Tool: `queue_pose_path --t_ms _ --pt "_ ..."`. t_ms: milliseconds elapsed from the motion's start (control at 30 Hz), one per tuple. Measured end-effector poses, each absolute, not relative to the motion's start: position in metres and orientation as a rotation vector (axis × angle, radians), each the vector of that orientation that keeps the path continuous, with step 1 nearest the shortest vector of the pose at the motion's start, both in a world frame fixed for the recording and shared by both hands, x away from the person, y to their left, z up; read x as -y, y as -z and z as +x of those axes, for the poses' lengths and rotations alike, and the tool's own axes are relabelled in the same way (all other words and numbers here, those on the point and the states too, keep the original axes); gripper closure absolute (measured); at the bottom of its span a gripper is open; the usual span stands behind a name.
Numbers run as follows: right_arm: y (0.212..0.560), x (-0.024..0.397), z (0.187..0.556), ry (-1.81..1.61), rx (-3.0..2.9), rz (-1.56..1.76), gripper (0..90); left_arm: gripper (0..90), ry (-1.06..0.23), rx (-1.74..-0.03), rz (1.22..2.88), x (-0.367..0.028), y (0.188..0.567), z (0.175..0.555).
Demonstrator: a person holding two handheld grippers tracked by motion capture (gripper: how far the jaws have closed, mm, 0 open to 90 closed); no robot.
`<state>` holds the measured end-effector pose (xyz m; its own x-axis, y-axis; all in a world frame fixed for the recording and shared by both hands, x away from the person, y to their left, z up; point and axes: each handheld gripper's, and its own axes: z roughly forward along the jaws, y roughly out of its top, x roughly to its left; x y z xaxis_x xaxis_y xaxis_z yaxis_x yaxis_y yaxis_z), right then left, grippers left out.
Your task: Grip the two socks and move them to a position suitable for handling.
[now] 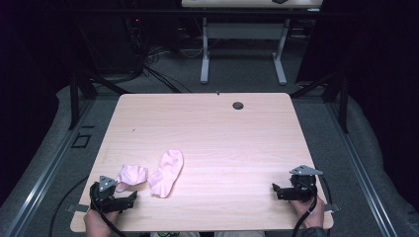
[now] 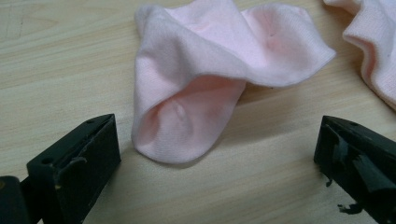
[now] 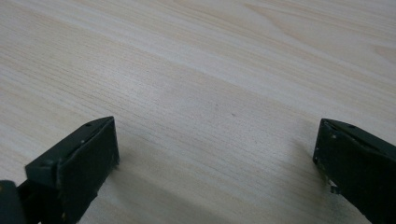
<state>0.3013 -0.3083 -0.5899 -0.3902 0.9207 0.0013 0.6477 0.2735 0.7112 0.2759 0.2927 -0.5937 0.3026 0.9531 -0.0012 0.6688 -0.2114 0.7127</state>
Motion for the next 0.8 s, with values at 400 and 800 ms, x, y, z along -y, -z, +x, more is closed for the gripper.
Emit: queue_pose_path --t_ms 400,800 --pt "0.5902 0.3084 0.3020 -0.893 -2.129 1.422 0.0 0.2 -0.599 -1.431 1.966 -0.2930 0.5937 0.2766" --pt "0.5903 0.3086 0.3025 -0.898 -2.118 1.431 0.5 0.2 -0.610 -1.449 1.961 -0.2933 0.5932 0.2768"
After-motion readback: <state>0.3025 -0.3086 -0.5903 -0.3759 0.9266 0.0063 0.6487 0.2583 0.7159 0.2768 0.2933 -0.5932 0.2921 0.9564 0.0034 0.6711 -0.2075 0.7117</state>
